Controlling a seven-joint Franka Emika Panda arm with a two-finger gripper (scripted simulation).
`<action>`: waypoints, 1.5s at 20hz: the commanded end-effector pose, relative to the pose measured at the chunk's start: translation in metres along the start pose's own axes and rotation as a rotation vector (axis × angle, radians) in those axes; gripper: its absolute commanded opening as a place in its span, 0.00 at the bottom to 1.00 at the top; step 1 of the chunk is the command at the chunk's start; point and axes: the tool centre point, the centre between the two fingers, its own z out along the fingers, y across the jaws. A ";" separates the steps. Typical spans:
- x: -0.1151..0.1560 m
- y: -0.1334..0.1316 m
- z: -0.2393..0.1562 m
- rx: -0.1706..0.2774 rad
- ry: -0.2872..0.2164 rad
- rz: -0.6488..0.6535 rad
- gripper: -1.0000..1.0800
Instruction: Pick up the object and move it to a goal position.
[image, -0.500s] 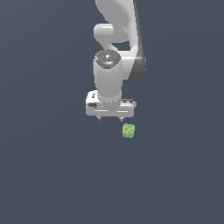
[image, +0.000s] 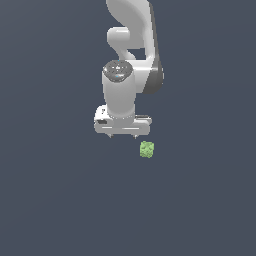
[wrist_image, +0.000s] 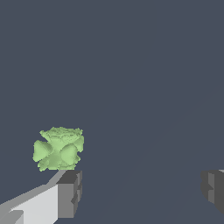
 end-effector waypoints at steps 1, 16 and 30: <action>0.000 0.003 0.001 -0.001 -0.004 -0.003 0.96; 0.000 -0.003 0.006 -0.005 -0.003 -0.075 0.96; -0.003 -0.027 0.026 -0.019 -0.004 -0.421 0.96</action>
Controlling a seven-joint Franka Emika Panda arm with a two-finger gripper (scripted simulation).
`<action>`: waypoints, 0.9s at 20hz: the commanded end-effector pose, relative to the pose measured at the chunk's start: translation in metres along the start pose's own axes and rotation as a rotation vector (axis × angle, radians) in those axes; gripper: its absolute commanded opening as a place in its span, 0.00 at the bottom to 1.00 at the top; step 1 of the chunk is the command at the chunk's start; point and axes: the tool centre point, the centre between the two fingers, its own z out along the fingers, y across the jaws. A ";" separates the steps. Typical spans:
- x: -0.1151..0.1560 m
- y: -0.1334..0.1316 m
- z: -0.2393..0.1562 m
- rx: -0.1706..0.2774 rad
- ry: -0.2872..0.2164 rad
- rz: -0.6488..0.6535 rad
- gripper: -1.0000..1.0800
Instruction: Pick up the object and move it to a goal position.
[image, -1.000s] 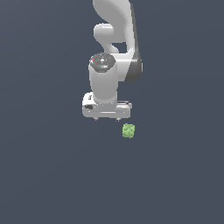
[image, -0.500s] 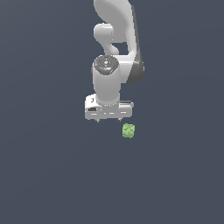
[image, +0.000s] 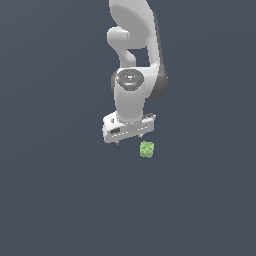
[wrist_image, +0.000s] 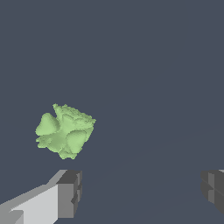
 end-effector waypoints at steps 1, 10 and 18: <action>0.002 -0.006 0.005 -0.003 0.000 -0.084 0.96; 0.007 -0.029 0.021 -0.011 0.002 -0.388 0.96; 0.011 -0.051 0.034 -0.015 0.007 -0.658 0.96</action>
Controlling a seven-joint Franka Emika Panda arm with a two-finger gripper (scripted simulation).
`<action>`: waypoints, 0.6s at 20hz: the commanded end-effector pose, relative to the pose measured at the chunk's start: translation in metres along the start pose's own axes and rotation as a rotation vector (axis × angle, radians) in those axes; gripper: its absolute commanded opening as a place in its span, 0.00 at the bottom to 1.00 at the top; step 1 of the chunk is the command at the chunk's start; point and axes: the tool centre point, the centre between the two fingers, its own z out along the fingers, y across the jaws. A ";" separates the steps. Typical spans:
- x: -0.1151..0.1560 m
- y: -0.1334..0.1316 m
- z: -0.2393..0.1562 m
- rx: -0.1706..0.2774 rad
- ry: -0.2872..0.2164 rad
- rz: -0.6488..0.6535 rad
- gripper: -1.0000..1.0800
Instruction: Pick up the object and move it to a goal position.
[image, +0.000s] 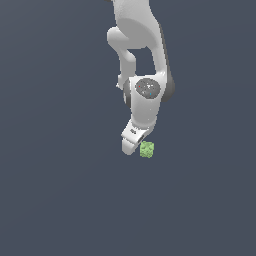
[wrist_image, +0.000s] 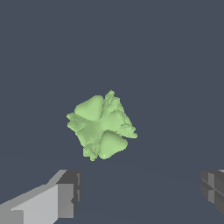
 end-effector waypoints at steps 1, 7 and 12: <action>0.005 -0.005 0.004 -0.002 0.002 -0.087 0.96; 0.016 -0.017 0.012 -0.006 0.009 -0.279 0.96; 0.023 -0.025 0.017 -0.009 0.014 -0.395 0.96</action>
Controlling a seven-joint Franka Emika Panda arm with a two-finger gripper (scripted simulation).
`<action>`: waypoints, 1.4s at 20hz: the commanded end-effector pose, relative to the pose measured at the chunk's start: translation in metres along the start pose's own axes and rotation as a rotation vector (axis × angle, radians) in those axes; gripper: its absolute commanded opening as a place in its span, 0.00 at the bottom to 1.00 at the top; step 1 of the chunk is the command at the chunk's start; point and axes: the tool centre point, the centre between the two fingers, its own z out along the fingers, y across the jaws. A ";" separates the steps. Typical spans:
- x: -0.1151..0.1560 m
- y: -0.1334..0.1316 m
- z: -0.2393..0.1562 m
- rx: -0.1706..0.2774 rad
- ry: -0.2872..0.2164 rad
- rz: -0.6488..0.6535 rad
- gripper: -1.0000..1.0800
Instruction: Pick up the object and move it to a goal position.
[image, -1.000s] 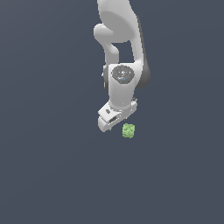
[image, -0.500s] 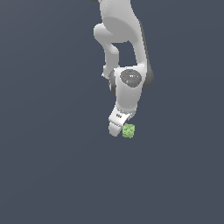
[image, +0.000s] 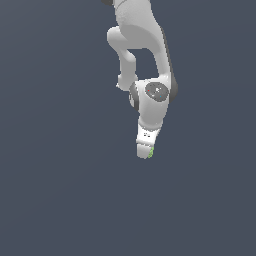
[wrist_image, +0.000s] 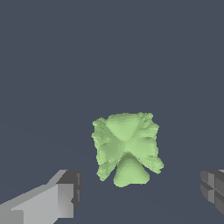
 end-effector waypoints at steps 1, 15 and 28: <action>0.004 -0.002 0.002 -0.002 0.002 -0.053 0.96; 0.010 -0.006 0.009 -0.004 0.006 -0.134 0.96; 0.011 -0.006 0.055 -0.004 0.006 -0.139 0.96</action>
